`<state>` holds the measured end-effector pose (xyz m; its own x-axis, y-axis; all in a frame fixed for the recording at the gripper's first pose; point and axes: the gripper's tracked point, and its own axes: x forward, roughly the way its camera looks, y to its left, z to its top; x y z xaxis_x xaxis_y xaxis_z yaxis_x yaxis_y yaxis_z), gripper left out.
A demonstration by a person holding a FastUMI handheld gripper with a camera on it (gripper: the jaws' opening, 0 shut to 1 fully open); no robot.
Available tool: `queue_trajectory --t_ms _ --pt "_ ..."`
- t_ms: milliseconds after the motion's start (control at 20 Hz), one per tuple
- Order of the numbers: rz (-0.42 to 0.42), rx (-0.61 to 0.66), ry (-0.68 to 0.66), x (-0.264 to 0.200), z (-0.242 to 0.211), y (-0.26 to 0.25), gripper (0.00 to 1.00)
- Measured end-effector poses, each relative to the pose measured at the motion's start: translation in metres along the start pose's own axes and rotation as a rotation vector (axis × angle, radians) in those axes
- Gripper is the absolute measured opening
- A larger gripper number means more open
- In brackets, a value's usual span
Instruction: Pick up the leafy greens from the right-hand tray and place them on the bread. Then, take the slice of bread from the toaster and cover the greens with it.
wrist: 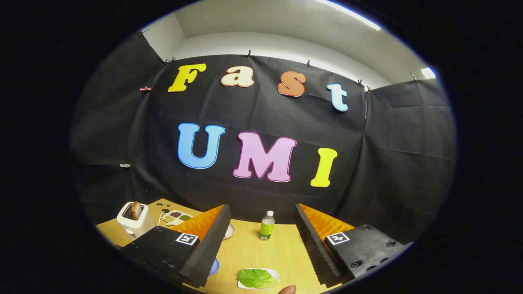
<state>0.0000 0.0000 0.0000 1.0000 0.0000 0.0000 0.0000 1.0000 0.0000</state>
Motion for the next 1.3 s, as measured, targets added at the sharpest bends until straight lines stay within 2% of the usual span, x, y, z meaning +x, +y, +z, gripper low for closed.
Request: queue_trajectory --t_ms 1050,1200,1300 --pt "-0.014 -0.032 0.042 0.004 -0.006 0.001 0.98" --pt "0.000 -0.041 0.046 0.008 -0.007 0.000 0.97" --pt "0.052 -0.059 0.076 0.014 -0.020 0.005 0.97"
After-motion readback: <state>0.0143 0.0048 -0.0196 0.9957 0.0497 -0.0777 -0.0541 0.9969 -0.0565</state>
